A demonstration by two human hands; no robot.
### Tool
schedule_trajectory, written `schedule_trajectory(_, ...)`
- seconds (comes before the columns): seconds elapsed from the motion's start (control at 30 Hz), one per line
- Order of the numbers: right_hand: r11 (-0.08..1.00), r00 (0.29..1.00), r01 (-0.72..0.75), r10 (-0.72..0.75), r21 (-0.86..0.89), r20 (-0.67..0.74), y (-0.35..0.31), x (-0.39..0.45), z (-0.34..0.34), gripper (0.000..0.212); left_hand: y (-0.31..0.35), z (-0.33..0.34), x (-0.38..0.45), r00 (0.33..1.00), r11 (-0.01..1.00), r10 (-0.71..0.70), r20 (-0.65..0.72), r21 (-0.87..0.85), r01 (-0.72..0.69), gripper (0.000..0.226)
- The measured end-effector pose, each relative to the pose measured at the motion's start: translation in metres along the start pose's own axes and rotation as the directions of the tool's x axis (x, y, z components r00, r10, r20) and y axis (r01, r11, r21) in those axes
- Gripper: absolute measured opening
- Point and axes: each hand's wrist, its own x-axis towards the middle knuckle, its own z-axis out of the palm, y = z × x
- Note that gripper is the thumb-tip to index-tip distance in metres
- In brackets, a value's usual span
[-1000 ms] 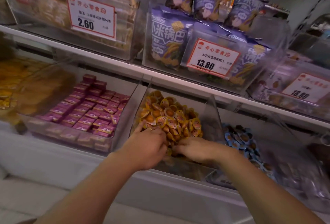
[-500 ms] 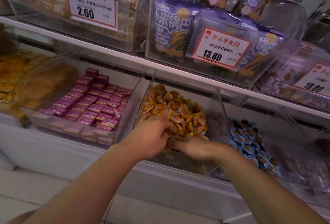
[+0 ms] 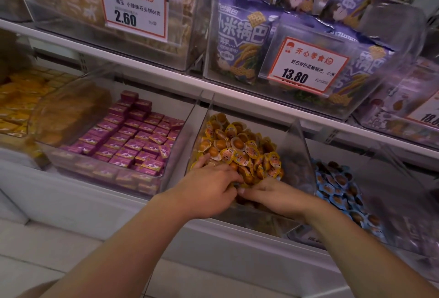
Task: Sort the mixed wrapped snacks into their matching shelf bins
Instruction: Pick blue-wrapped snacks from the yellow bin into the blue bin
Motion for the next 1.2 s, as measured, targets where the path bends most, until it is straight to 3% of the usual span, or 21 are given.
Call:
schedule_trajectory(0.1,0.998,0.999,0.032,-0.032,0.057,0.003,-0.002,-0.001,0.000,0.046,0.003,-0.001,0.001,1.000,1.000,-0.004,0.023,-0.006,0.004,0.053)
schedule_trajectory(0.2,0.993,0.999,-0.024,0.018,0.119,0.045,-0.003,0.000,0.000,0.059,0.003,-0.004,0.003,0.999,0.996,-0.023,-0.031,-0.090,0.020,0.033)
schedule_trajectory(0.27,0.977,0.998,-0.067,0.068,0.204,0.000,-0.004,0.003,0.003,0.064,0.002,-0.007,0.006,0.997,0.990,-0.044,-0.058,-0.135,0.036,0.028)
schedule_trajectory(0.4,0.903,0.985,-0.105,0.152,0.417,-0.082,-0.006,0.017,0.013,0.038,0.002,-0.010,0.006,0.994,0.988,-0.049,-0.101,-0.149,0.033,0.031)
schedule_trajectory(0.53,0.921,0.972,-0.109,0.178,0.374,-0.154,-0.007,0.023,0.019,0.043,0.003,-0.011,0.005,0.989,0.979,-0.084,-0.119,-0.194,0.059,0.033)
schedule_trajectory(0.63,0.898,0.979,-0.008,0.097,0.440,-0.180,-0.003,0.018,0.018,0.032,0.003,-0.014,0.003,0.988,0.961,-0.113,-0.105,-0.265,0.082,0.036)
schedule_trajectory(0.73,0.831,0.978,0.112,0.006,0.545,-0.210,0.005,0.009,0.016,0.033,0.001,-0.014,0.002,0.988,0.957,-0.108,-0.113,-0.282,0.073,0.035)
schedule_trajectory(0.83,0.858,0.960,0.152,-0.010,0.490,-0.279,0.006,0.003,0.013,0.035,0.001,-0.012,0.002,0.987,0.964,-0.089,-0.134,-0.261,0.051,0.032)
schedule_trajectory(0.93,0.829,0.922,0.138,0.092,0.542,-0.376,0.007,0.006,0.013,0.028,0.001,-0.009,0.004,0.977,0.967,-0.099,-0.186,-0.248,0.051,0.029)
schedule_trajectory(1.0,0.726,0.897,0.117,0.216,0.678,-0.386,0.008,0.010,0.010,0.022,0.005,-0.006,0.005,0.970,0.966,-0.090,-0.228,-0.256,0.029,0.029)
schedule_trajectory(1.1,0.590,0.885,0.071,0.334,0.804,-0.323,0.009,0.012,0.008,0.015,0.013,0.003,0.006,0.985,0.988,-0.050,-0.167,-0.155,0.024,0.048)
schedule_trajectory(1.2,0.655,0.823,0.107,0.364,0.748,-0.437,0.015,0.016,0.010,0.011,0.023,0.017,0.007,0.996,0.998,-0.021,-0.089,0.061,0.027,0.075)
